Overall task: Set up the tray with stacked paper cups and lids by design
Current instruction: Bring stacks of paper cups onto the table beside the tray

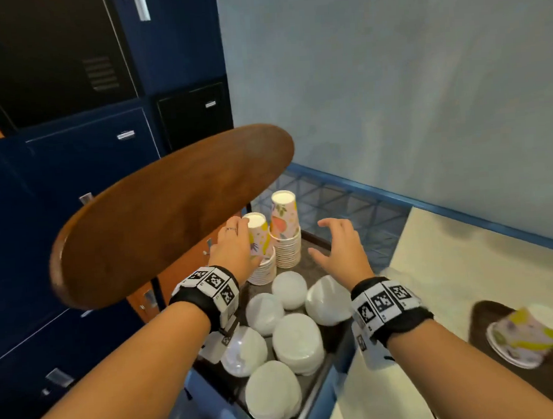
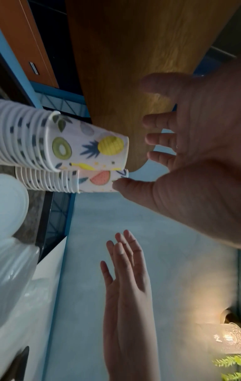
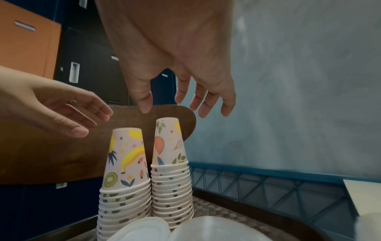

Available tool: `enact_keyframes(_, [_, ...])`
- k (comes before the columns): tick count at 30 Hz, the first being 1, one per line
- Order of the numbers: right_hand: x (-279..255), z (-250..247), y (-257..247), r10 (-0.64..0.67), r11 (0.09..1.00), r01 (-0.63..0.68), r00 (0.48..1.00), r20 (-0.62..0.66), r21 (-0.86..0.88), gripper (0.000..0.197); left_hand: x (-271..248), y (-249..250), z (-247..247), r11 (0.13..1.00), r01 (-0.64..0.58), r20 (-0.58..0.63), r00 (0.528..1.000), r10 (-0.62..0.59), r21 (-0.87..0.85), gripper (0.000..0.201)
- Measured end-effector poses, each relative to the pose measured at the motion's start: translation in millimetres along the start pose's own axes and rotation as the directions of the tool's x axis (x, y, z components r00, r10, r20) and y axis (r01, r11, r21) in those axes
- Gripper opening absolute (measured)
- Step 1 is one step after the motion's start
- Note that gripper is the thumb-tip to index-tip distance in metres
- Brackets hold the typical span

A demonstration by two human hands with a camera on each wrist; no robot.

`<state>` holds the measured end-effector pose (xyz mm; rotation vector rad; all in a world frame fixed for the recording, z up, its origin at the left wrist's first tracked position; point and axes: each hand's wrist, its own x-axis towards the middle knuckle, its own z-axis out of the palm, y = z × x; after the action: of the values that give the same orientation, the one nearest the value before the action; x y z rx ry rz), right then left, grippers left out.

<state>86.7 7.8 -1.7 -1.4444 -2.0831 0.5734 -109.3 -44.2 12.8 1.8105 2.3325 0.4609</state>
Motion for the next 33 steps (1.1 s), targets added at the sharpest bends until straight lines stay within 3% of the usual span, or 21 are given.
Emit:
enact_keyframes(5, [47,45,-6,0.1,0.995,-0.097,0.989,0.105,-0.036,0.067,40,-27,13,0.986,0.045,0.053,0.998,-0.037,-0.158,0.099])
enact_keyframes(9, [75,63,-7,0.151,0.988,-0.155,0.97,0.192,0.005,0.081,62,-34,27,0.906,0.13,0.149,0.986,-0.075,-0.403,0.111])
enact_keyframes(12, [90,73,-5,0.139,0.979,-0.163,0.973,0.184,0.119,0.076,68,-37,35,0.828,0.191,0.202,0.975,-0.097,-0.528,0.103])
enact_keyframes(14, [97,81,-1,0.133,0.975,-0.165,0.97,0.203,0.149,0.076,71,-41,40,0.79,0.211,0.23,0.969,-0.091,-0.576,0.086])
enact_keyframes(17, [104,93,10,0.159,0.953,-0.213,0.956,0.246,0.213,0.078,71,-43,46,0.785,0.188,0.234,0.971,-0.056,-0.591,0.071])
enact_keyframes(22, [106,105,19,0.189,0.903,-0.291,0.93,0.315,0.317,0.082,69,-54,59,0.776,0.198,0.199,0.975,-0.095,-0.599,0.069])
enact_keyframes(26, [107,109,13,0.1,0.88,-0.259,0.92,0.378,0.399,0.093,68,-67,66,0.762,0.205,0.207,0.974,-0.095,-0.614,0.077])
enact_keyframes(30, [108,115,10,-0.001,0.881,-0.193,0.912,0.41,0.432,0.062,62,-81,77,0.756,0.271,0.294,0.95,-0.109,-0.595,0.081])
enact_keyframes(33, [109,123,17,-0.042,0.857,-0.195,0.897,0.441,0.477,0.071,55,-91,88,0.729,0.339,0.381,0.917,-0.116,-0.595,0.083])
